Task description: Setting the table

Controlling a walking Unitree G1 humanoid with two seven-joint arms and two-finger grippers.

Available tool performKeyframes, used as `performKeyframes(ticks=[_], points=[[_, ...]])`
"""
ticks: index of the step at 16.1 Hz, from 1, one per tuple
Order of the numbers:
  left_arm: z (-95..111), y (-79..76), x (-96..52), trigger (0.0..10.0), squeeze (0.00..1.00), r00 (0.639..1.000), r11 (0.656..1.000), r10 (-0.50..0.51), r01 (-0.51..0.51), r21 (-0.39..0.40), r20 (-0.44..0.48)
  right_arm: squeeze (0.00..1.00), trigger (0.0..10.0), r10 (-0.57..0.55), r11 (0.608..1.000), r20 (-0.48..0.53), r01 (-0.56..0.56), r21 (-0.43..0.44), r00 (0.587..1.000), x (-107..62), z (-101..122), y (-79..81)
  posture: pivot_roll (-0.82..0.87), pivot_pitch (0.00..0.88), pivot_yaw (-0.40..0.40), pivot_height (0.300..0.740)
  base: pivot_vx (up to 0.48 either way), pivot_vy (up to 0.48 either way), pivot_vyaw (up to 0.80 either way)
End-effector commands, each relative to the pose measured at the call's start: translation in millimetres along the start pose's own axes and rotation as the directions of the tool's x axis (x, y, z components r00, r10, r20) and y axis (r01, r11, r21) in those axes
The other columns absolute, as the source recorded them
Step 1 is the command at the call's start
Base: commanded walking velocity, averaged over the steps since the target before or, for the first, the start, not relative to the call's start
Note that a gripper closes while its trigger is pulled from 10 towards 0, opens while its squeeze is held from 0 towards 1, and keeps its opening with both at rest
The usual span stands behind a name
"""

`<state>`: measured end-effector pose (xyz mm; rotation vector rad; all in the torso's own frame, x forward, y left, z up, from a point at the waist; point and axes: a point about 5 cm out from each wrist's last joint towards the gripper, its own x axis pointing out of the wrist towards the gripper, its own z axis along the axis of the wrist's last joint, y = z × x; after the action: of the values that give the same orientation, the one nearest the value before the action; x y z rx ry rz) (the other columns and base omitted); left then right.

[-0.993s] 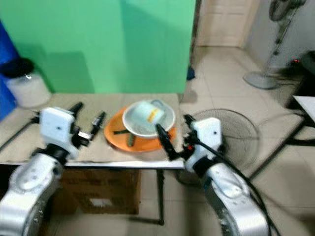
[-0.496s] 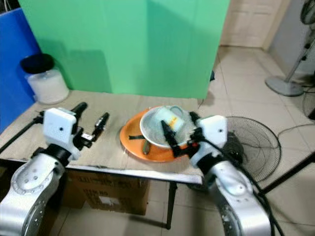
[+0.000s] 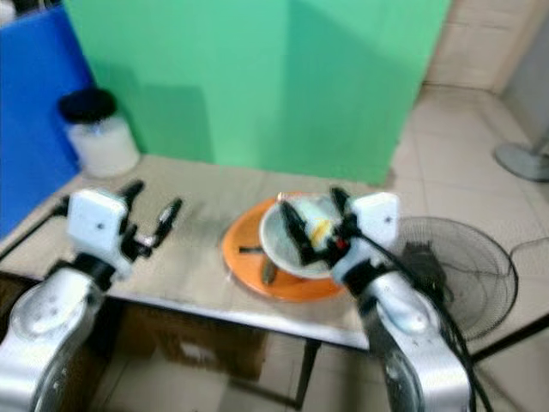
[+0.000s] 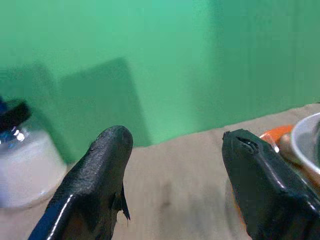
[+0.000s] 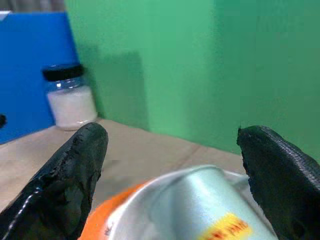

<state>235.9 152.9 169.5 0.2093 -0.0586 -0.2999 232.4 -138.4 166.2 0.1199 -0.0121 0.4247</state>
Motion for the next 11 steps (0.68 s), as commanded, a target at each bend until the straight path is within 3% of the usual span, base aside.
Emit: performKeyframes(ticks=[1,4,6,10,11], points=[[4,-4.7,2.1,10.0,0.0,1.0,1.0,-0.026,0.027,-0.012,0.017,0.0,10.0,-0.036,0.999,-0.019,0.036,0.012,0.999,-3.3,-2,-7.3,0.13,0.0,0.036,0.74,0.322,0.0,0.0],[4,-5.1,2.8,10.0,0.0,0.999,0.999,-0.033,0.033,-0.014,0.019,0.0,10.0,-0.04,0.999,-0.018,0.041,0.025,0.999,-4.7,-2,-7.2,0.13,0.0,0.038,0.74,0.328,0.0,-0.8],[5,-5.9,4.3,10.0,0.0,0.999,0.999,-0.04,0.041,-0.017,0.022,0.0,10.0,-0.048,0.999,-0.016,0.048,0.014,0.999,-4.9,-1,-9.3,0.12,0.0,0.043,0.74,0.283,0.0,0.0],[7,-9.2,3.2,10.0,0.0,0.992,0.991,-0.128,0.128,-0.045,0.013,0.0,10.0,-0.01,0.999,-0.032,0.009,-0.032,0.999,-1.9,7,-19.2,0.12,0.0,0.039,0.74,0.0,0.0,0.0],[7,-12.4,1.1,10.0,0.0,0.98,0.979,-0.2,0.2,-0.046,0.01,0.86,10.0,0.018,0.998,-0.027,-0.02,-0.057,0.999,0.8,11,-22.6,0.12,0.0,0.04,0.74,0.0,0.0,0.0]])
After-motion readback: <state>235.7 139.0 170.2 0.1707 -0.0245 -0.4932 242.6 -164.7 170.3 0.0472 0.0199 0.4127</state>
